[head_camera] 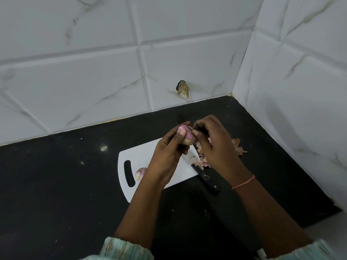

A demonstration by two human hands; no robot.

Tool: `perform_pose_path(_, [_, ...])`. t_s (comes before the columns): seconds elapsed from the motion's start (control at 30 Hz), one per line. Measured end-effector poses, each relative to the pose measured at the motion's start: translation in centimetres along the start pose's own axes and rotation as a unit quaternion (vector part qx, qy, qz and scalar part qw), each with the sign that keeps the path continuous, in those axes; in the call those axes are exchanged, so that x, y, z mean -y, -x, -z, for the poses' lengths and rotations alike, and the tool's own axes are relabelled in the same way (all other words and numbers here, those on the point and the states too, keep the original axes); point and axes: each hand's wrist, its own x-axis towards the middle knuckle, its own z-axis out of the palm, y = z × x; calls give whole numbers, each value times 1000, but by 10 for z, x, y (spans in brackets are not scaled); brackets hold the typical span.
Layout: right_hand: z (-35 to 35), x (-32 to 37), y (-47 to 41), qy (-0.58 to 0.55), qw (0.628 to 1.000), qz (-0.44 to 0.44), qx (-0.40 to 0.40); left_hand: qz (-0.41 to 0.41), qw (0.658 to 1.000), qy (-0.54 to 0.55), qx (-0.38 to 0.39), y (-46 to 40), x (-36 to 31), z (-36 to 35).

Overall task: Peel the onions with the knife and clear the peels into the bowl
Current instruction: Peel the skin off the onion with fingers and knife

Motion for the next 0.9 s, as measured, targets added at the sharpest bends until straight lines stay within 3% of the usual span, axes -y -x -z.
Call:
perform_pose_path(0.2, [3, -5, 3, -31, 988, -142, -59, 44, 997, 49, 39, -1, -5, -2])
perform_pose_path(0.33, [14, -7, 4, -30, 983, -157, -86, 59, 994, 88, 30, -2, -5, -3])
perform_pose_path(0.47, [19, 5, 5, -124, 986, -109, 12, 53, 994, 96, -18, -4, -2, -7])
perform_pose_path(0.53, [16, 11, 6, -138, 982, -84, 93, 57, 991, 119, -36, -3, -1, -9])
perform_pose_path(0.6, [13, 11, 8, -127, 983, -55, 123, 74, 987, 138, -45, -1, -3, -11])
perform_pose_path(0.8, [3, 9, 12, -170, 980, -99, -12, 119, 987, 104, 19, 4, -8, -14])
perform_pose_path(0.9, [-1, 8, 13, -179, 978, -101, -37, 115, 987, 110, 28, 3, -9, -12])
